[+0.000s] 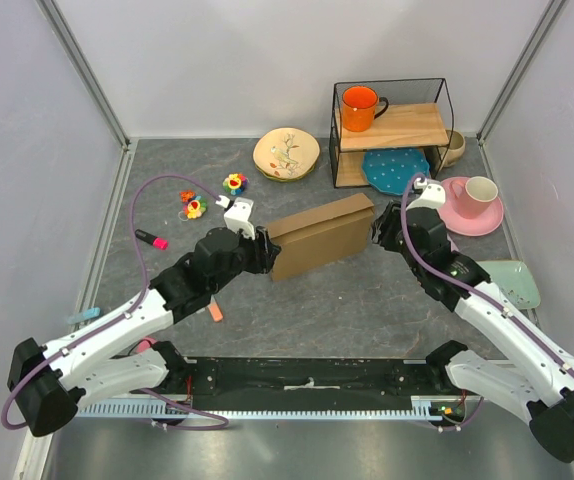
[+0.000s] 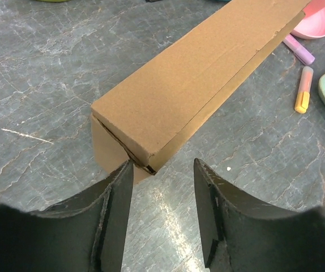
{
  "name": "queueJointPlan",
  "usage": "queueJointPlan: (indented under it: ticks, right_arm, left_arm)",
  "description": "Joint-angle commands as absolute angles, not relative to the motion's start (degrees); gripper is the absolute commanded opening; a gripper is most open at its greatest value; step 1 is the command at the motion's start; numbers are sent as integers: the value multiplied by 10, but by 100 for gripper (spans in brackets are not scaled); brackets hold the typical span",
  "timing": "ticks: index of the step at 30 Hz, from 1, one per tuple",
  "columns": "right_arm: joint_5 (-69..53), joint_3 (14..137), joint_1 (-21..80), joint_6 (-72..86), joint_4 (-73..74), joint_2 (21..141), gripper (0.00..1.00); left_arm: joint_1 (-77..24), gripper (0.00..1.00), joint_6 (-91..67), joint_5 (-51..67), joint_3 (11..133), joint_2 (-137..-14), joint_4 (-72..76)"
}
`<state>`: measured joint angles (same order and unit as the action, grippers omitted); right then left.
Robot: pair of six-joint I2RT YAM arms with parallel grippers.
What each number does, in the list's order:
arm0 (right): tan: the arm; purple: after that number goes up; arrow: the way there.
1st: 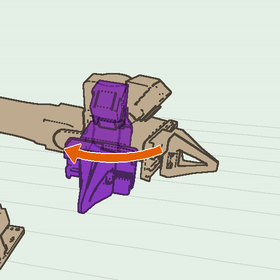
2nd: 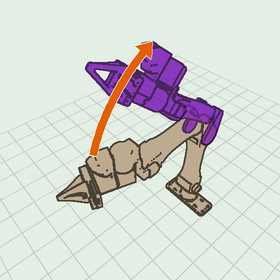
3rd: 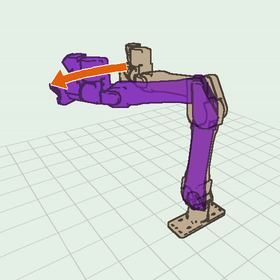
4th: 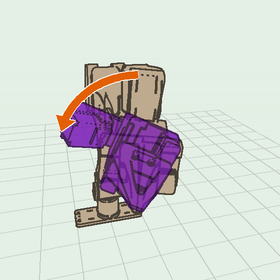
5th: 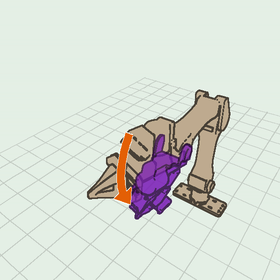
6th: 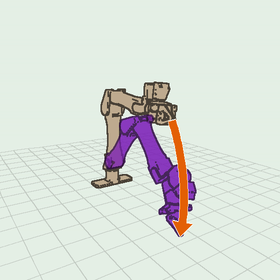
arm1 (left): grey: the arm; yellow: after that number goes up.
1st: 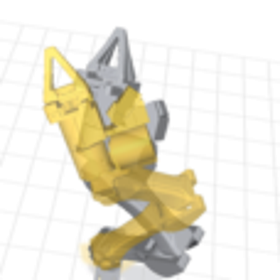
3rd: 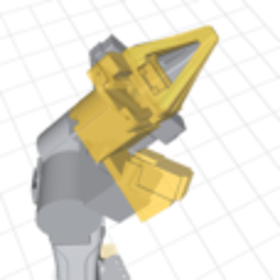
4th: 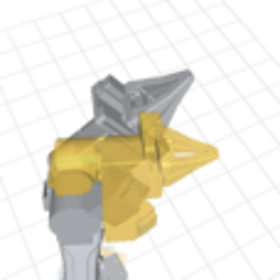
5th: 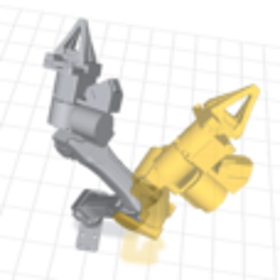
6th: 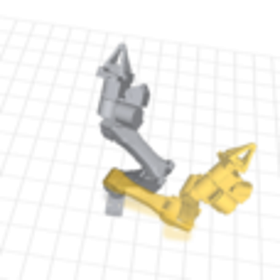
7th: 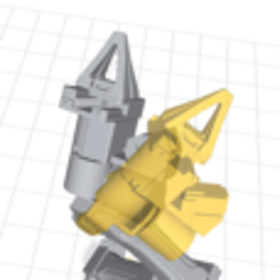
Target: Fold the paper box
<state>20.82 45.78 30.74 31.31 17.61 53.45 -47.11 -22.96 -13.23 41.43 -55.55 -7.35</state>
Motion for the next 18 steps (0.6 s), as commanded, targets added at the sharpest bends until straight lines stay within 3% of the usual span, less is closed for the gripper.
queueJointPlan:
  ticks: [1, 15, 18]
  right_arm:
    - [211, 487, 307, 314, 151, 533, 55]
    - [232, 499, 286, 308, 147, 533, 57]
    - [206, 511, 258, 327, 137, 548, 63]
  left_arm:
    - [-471, 55, -208, -141, 448, -543, -98]
    - [-469, 57, -231, -147, 459, -475, -110]
    - [-468, 64, -257, -165, 440, -458, -85]
